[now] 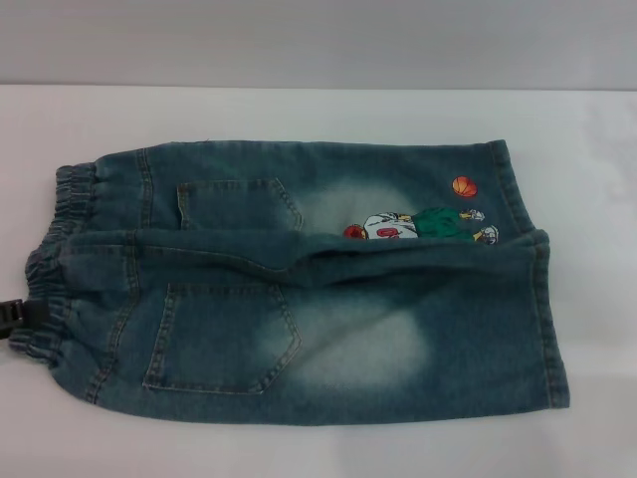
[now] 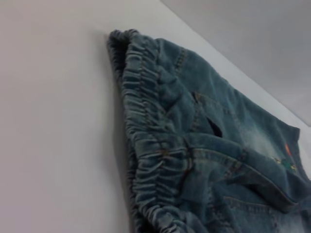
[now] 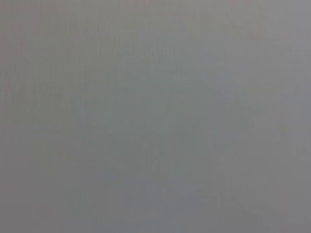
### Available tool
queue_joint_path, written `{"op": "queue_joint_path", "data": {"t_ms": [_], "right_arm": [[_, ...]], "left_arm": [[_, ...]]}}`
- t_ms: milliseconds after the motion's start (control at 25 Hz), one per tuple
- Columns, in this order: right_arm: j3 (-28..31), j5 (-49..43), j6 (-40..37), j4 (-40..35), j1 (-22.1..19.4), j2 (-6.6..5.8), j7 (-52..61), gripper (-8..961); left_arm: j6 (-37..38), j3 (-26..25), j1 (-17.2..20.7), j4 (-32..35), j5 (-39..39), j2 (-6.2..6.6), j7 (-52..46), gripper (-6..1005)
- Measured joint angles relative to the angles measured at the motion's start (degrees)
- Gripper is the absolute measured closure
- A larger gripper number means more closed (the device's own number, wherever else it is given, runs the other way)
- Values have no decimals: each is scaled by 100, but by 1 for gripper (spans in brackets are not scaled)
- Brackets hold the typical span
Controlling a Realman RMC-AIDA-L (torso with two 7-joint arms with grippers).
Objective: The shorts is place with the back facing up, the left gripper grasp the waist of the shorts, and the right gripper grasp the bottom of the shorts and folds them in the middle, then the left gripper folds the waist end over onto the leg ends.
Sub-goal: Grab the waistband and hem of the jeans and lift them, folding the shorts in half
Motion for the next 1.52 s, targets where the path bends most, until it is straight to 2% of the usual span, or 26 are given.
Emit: {"op": "queue_joint_path", "data": {"t_ms": [280,640,1280,1360,1520], "right_arm": [[3,6,-33,0,-2,-20,0,377],[3,8,-44,0,-8,-14,0,376],[3,8,-11,0,-31,12,0,377],[3,8,-10,1,-39,17,0,377],[31,7,-8,1,-52,24,0,377]], "left_arm": [[38,38,-38,14,43,1,-1,154],[-11,7,-88,16,355,-77,16,156],[-37,5,-34,161,389,-83,39,158],[-54,0,19,314,390,-118,15,357],[-29,23,2,385,442,-134,-3,548]]}}
